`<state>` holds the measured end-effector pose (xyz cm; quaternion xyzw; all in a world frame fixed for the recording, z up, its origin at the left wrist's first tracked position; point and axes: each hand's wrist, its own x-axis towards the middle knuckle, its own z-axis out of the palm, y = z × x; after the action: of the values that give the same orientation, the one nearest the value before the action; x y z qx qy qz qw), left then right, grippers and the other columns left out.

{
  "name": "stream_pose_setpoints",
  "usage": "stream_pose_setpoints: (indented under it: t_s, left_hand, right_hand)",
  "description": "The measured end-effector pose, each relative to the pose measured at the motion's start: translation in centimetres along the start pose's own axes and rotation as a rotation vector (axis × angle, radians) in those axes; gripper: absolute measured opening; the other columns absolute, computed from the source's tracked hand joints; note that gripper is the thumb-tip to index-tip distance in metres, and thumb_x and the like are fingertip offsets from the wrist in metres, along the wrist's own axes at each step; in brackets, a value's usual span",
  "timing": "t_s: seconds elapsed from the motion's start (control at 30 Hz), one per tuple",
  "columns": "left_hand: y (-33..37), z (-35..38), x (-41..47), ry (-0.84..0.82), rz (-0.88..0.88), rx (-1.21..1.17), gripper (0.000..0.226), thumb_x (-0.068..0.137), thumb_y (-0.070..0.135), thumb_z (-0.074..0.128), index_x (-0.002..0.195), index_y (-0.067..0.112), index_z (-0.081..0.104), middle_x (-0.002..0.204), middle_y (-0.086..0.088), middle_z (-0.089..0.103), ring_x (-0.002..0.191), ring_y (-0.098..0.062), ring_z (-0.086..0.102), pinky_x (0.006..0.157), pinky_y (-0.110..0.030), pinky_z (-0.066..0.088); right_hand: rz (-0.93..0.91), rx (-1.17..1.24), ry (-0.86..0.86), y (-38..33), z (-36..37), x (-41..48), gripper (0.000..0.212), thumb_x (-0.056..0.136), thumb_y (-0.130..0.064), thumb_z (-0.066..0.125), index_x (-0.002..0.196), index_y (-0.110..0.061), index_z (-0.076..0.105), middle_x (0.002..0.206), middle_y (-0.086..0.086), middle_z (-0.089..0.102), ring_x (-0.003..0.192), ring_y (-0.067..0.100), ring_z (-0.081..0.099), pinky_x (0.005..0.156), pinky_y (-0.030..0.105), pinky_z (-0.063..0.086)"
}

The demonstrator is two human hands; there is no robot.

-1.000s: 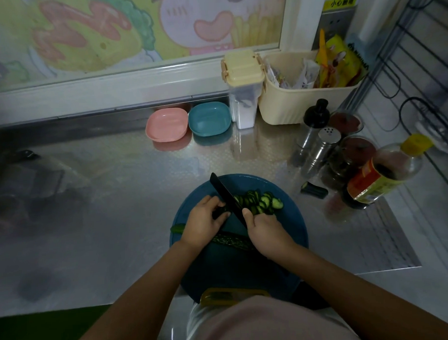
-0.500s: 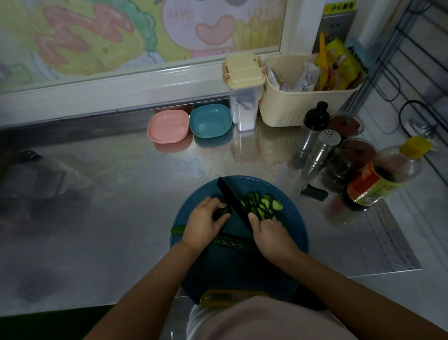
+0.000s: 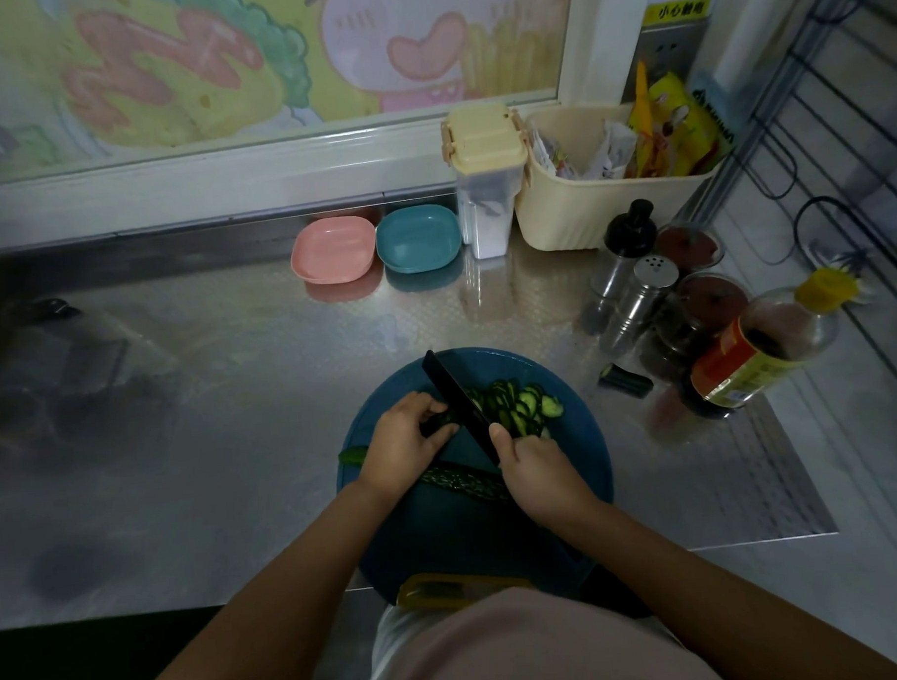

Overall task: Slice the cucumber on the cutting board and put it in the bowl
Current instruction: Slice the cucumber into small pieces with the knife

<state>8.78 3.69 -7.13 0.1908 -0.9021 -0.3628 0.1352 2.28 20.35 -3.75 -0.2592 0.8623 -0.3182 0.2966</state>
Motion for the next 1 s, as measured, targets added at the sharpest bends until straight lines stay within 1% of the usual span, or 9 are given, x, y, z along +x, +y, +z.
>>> stream_pose_setpoints:
  t_s: [0.13,0.23,0.37,0.5,0.6,0.67,0.73,0.9,1.0]
  left_hand:
    - [0.21,-0.08,-0.04,-0.008,0.015,-0.002,0.018,0.075,0.012,0.077,0.085,0.006,0.064,0.085,-0.002,0.06,0.08,-0.013,0.058,0.071,-0.015,0.043]
    - [0.25,-0.11,0.0,-0.009,0.017,0.001,0.018,0.075,0.012,0.077,0.085,0.006,0.063,0.085,0.0,0.059,0.08,-0.012,0.057,0.069,-0.008,0.04]
    - [0.17,-0.09,-0.02,-0.012,0.014,-0.002,0.018,0.076,0.012,0.077,0.085,0.006,0.063,0.085,0.002,0.057,0.08,-0.011,0.056,0.069,-0.001,0.037]
    - [0.09,-0.05,0.01,-0.014,0.007,-0.003,0.018,0.076,0.014,0.077,0.084,0.009,0.061,0.085,0.001,0.059,0.08,-0.013,0.058,0.069,-0.012,0.042]
    - [-0.01,0.03,0.01,-0.011,0.001,0.001,0.019,0.076,0.014,0.077,0.081,0.009,0.06,0.084,-0.001,0.059,0.079,-0.015,0.058,0.069,-0.018,0.044]
    - [-0.03,0.05,0.02,-0.004,0.008,0.008,0.019,0.075,0.013,0.078,0.081,0.007,0.061,0.084,0.001,0.058,0.078,-0.014,0.057,0.067,-0.014,0.041]
    - [-0.03,0.03,0.05,0.003,0.012,0.012,0.019,0.074,0.012,0.078,0.081,0.006,0.061,0.084,0.003,0.057,0.078,-0.013,0.057,0.067,-0.011,0.039]
    - [-0.1,0.09,0.02,-0.005,0.014,0.01,0.019,0.074,0.012,0.078,0.08,0.007,0.06,0.083,0.002,0.057,0.078,-0.015,0.058,0.068,-0.017,0.044]
    - [-0.04,0.03,-0.02,-0.003,0.013,0.021,0.019,0.075,0.011,0.078,0.08,0.008,0.06,0.082,0.002,0.056,0.077,-0.015,0.058,0.067,-0.019,0.045]
  right_hand:
    - [0.0,0.015,0.001,-0.01,0.04,-0.05,0.063,0.102,-0.04,0.018,0.05,-0.012,0.04,0.053,0.003,0.044,0.053,0.015,0.042,0.063,0.029,0.035]
    - [0.015,0.003,-0.005,-0.09,-0.07,0.07,0.063,0.102,-0.041,0.017,0.051,-0.012,0.04,0.055,0.002,0.045,0.058,0.019,0.046,0.065,0.029,0.037]
    - [0.01,-0.019,-0.009,-0.32,-0.32,0.1,0.063,0.102,-0.041,0.015,0.052,-0.013,0.04,0.056,0.002,0.045,0.059,0.018,0.045,0.082,0.036,0.042]
    - [0.01,-0.035,-0.022,-0.5,-0.22,0.21,0.061,0.102,-0.041,0.015,0.054,-0.013,0.041,0.057,0.003,0.046,0.058,0.017,0.044,0.088,0.037,0.04]
    - [0.01,-0.023,-0.035,-0.56,-0.02,0.21,0.06,0.102,-0.04,0.017,0.053,-0.013,0.039,0.055,0.002,0.043,0.055,0.015,0.042,0.077,0.034,0.042]
    - [0.021,0.013,-0.039,-0.54,-0.05,0.13,0.061,0.102,-0.041,0.018,0.052,-0.013,0.039,0.055,0.002,0.043,0.053,0.013,0.041,0.066,0.03,0.038]
    - [0.03,0.042,-0.039,-0.46,-0.12,0.15,0.061,0.102,-0.042,0.019,0.052,-0.012,0.04,0.055,0.003,0.044,0.053,0.015,0.043,0.062,0.028,0.036]
    - [0.013,-0.015,-0.019,-0.52,0.34,0.31,0.062,0.102,-0.041,0.018,0.053,-0.012,0.041,0.054,0.002,0.045,0.052,0.016,0.044,0.06,0.029,0.037]
    - [0.015,-0.056,-0.007,-0.82,0.57,0.55,0.062,0.102,-0.041,0.016,0.059,-0.009,0.048,0.059,0.004,0.048,0.065,0.022,0.052,0.067,0.031,0.043]
